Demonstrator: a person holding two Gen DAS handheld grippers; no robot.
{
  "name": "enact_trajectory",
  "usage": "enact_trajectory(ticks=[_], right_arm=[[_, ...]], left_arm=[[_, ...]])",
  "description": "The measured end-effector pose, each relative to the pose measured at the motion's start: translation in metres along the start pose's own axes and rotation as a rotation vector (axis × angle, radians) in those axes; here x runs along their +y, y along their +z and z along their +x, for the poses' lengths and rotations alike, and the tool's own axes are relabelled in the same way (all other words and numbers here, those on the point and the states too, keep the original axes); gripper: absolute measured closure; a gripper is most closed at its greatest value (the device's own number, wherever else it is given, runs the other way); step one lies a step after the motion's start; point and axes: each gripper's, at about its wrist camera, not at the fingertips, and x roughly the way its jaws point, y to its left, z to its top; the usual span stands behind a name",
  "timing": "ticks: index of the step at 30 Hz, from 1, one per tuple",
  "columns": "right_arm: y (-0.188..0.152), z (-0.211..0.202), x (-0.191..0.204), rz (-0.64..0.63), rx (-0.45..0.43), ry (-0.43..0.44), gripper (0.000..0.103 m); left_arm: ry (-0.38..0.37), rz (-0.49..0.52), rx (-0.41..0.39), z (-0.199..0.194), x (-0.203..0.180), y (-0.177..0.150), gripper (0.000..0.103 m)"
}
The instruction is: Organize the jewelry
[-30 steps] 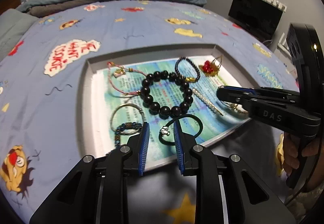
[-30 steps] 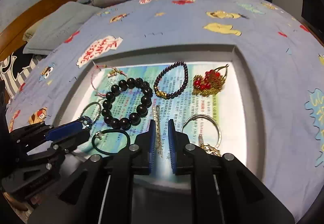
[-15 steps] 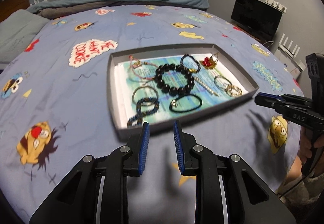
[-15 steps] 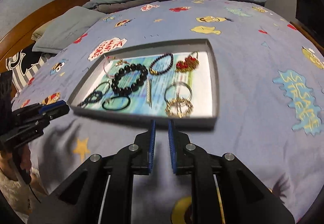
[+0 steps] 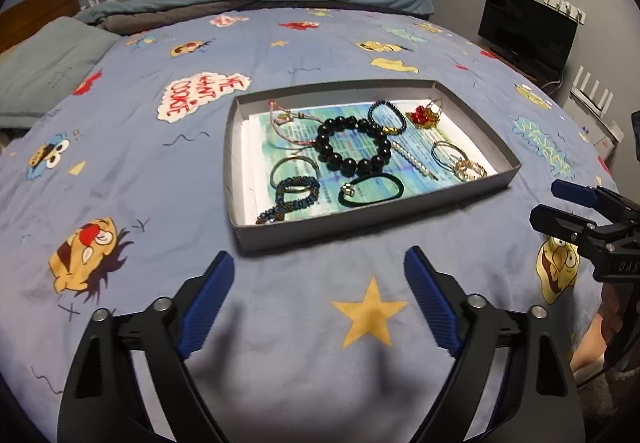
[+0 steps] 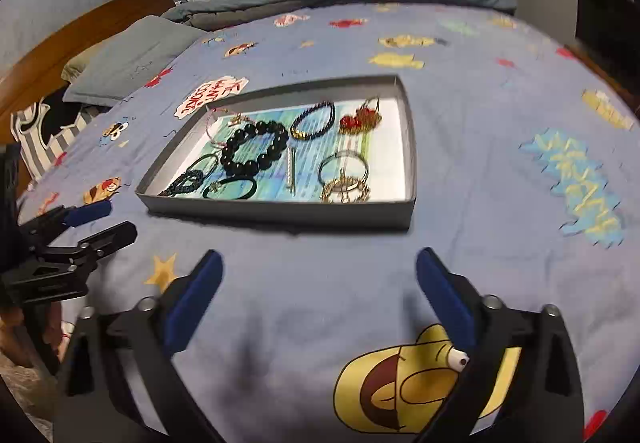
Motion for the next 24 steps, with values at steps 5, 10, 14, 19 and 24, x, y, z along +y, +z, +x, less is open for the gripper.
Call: enact_trajectory(ticks=[5,10,14,19,24], right_arm=[[-0.0004,0.0003,0.0038,-0.018,0.000,-0.022,0.006],[-0.0019,0.0012,0.0029,-0.016,0.001,-0.028,0.006],[-0.0022,0.0011,-0.0005,-0.005,0.000,-0.040,0.006],[-0.0020,0.0015,-0.0017,0.001,0.000,-0.040,0.006],[-0.0019,0.0019,-0.0015,0.000,0.003,-0.038,0.006]], left_arm=[[0.035,0.009,-0.013,-0.0066,0.0001,0.0029,0.012],[0.054,0.023,-0.010,-0.0082,-0.0023,0.0026,0.011],[0.065,0.041,-0.010,-0.0089,-0.0054,0.0016,0.011],[0.070,0.048,-0.014,-0.0091,-0.0068,0.0008,0.011],[0.068,0.046,-0.012,-0.0091,-0.0059,0.0008,0.011]])
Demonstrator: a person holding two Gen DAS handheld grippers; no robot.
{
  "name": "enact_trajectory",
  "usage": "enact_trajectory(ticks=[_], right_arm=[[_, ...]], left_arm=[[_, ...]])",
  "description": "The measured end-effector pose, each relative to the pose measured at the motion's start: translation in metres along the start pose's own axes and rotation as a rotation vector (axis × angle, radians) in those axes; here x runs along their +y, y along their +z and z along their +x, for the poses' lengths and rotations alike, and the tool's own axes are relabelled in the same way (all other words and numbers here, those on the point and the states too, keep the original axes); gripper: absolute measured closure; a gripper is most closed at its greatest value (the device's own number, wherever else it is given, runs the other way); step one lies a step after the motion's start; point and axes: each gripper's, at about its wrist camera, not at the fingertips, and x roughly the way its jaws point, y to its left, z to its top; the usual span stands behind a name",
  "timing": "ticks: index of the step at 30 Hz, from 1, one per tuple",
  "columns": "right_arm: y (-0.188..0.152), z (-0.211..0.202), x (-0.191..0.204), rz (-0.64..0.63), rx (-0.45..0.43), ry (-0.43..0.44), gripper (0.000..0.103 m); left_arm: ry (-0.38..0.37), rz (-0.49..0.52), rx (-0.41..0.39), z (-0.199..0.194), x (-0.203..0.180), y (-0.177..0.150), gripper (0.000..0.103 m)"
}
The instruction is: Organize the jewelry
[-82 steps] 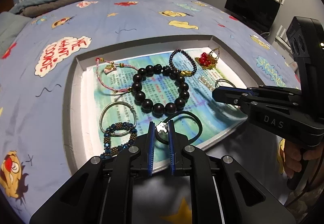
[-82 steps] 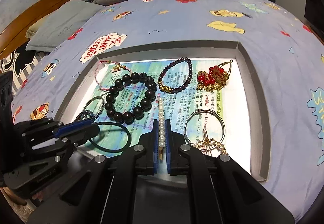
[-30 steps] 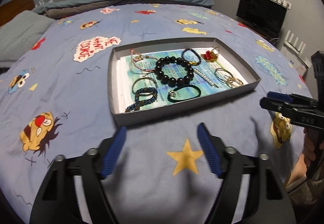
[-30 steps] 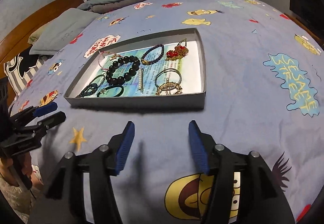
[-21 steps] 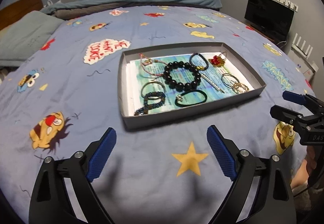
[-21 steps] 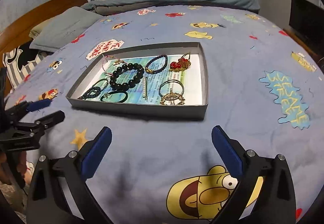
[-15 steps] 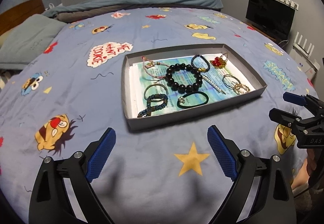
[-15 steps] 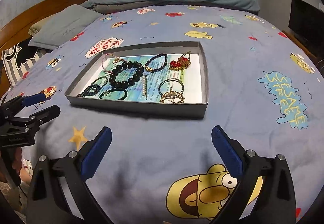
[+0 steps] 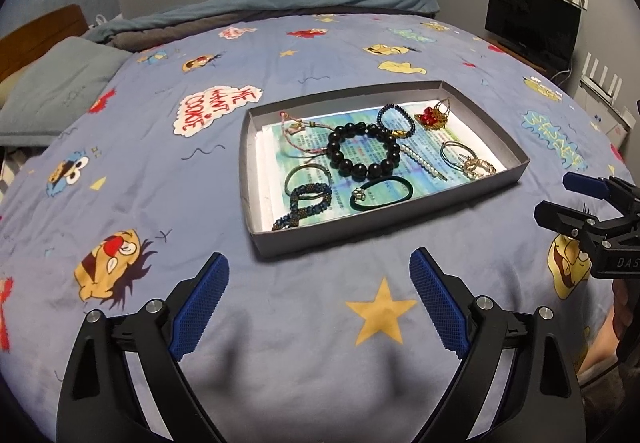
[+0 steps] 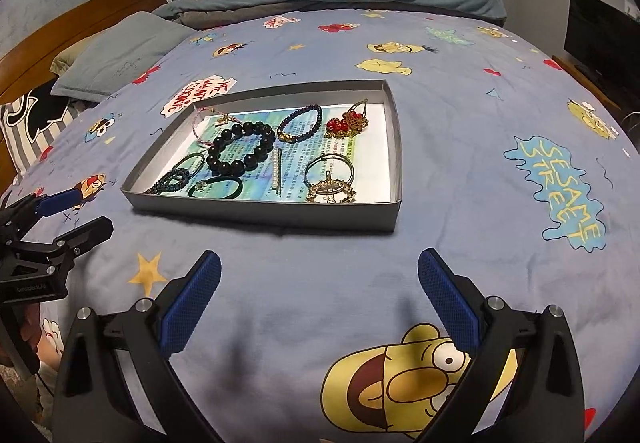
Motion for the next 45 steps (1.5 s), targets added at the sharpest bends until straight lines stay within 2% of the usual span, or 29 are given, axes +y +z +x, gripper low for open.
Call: enact_trajectory(ticks=[45], right_arm=[[-0.0006,-0.0010,0.0015,-0.001,0.001,0.003,0.006]], left_arm=[[-0.007,0.003,0.005,0.0016,-0.0019,-0.0026,0.011]])
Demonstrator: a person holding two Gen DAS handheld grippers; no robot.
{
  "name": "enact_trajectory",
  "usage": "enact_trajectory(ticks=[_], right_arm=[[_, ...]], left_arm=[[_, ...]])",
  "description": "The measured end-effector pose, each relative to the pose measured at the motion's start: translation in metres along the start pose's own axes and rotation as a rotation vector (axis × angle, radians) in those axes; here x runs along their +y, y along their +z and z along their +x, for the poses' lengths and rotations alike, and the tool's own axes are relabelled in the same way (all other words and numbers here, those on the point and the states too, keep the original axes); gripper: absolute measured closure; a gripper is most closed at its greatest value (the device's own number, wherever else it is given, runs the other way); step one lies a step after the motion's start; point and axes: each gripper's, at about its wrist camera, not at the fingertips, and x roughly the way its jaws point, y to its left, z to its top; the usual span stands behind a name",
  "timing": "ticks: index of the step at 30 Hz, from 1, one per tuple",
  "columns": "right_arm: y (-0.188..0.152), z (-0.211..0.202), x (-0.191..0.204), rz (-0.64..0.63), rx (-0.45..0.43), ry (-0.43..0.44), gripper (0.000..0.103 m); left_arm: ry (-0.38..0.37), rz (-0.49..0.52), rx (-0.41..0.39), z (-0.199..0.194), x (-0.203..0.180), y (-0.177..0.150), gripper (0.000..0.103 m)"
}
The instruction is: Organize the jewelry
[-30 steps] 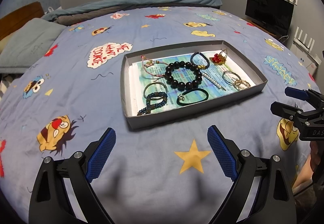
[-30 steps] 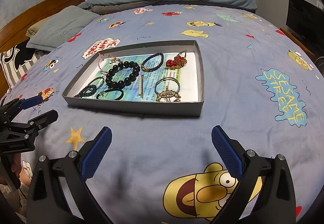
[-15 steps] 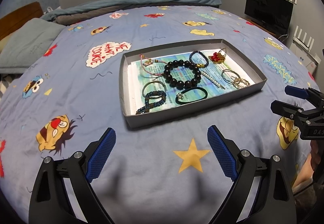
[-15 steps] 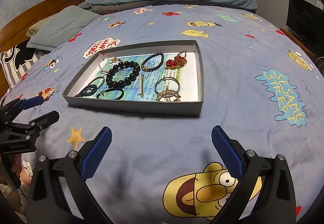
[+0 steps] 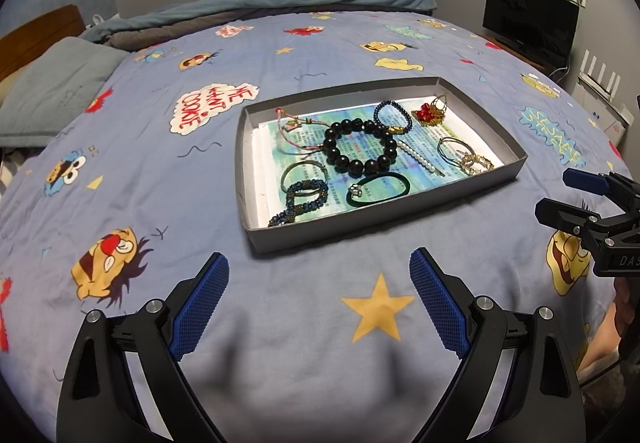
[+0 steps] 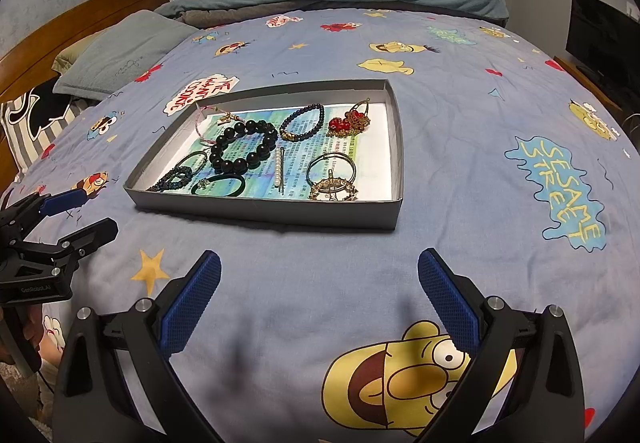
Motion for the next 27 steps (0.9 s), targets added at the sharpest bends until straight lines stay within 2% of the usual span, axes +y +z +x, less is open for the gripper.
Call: enact_trajectory(ticks=[27], right_arm=[[0.0003,0.0002,-0.0002,0.000,0.001,-0.001,0.006]], left_arm=[[0.001,0.000,0.005,0.0029,-0.0011,-0.0018,0.011]])
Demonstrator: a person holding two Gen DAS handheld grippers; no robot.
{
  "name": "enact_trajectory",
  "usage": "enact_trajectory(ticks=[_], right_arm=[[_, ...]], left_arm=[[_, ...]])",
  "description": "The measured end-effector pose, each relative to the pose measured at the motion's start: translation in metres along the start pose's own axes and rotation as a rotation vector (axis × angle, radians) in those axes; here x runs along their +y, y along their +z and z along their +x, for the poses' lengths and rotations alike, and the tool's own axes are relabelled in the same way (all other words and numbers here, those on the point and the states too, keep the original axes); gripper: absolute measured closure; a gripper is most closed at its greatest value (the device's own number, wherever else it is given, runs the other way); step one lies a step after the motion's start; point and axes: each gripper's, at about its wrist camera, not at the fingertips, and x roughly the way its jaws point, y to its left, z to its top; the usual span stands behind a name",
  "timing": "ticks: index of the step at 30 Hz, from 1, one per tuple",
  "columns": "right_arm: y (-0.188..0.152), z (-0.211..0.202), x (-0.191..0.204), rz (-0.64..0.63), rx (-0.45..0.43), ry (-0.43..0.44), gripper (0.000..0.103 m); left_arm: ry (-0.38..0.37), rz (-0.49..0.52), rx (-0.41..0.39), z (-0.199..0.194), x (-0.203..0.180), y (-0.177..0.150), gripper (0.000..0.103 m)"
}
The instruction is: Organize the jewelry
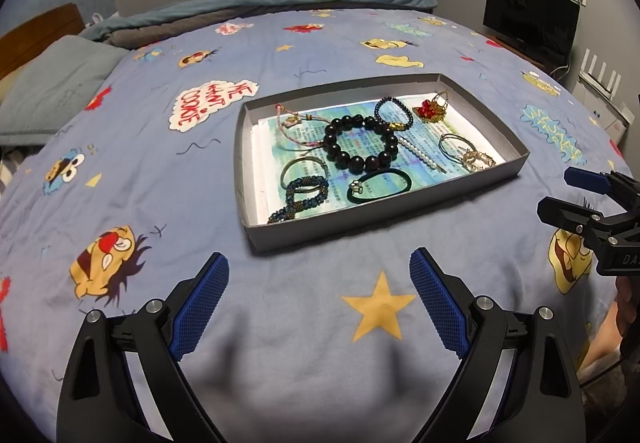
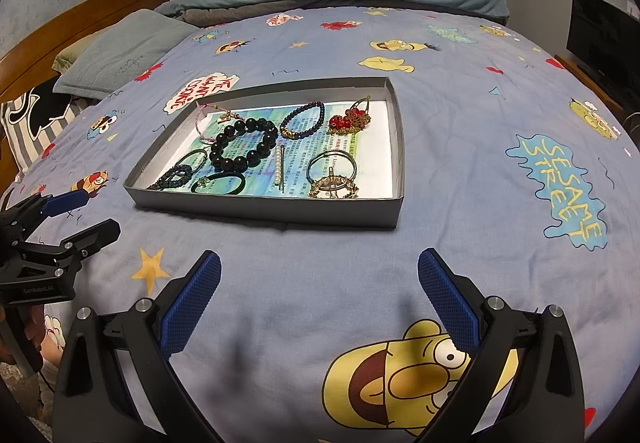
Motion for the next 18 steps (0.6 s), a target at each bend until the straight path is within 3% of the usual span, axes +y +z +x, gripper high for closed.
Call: enact_trajectory(ticks=[9,18], right_arm=[[-0.002,0.001,0.001,0.000,0.003,0.001,0.006],[-0.005,0.003,-0.001,0.005,0.012,-0.001,0.006]], left_arm=[[0.041,0.021,-0.026,0.002,0.000,-0.002,0.011],[0.038,-0.007,0.005,0.005,0.010,-0.001,0.011]])
